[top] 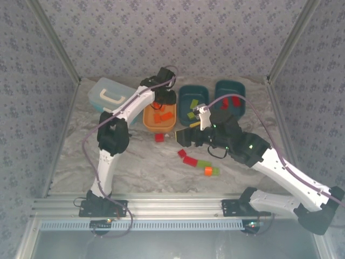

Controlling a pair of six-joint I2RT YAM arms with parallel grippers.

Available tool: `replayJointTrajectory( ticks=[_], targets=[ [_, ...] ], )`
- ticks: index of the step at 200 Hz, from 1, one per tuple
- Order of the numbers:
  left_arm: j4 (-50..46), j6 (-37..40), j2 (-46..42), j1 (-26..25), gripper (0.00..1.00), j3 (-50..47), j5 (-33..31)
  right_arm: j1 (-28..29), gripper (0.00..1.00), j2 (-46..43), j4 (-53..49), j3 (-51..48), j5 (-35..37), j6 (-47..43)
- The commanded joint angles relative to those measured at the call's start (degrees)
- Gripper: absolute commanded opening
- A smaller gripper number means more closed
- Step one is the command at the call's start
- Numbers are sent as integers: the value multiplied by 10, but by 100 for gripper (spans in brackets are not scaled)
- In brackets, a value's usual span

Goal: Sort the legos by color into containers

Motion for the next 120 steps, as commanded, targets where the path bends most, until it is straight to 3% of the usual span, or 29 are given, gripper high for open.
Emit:
replayJointTrajectory(
  ticks=[1,82,120],
  targets=[
    [-64,17,48,12,27,97,11,5,82,-12,18,-11,12,8],
    [-74,4,129,25,30,155,66,5,83,-8,20,-22,14,21],
    [-79,2,116,25,49,153,74,5,82,22,-18,-43,60,28]
  ],
)
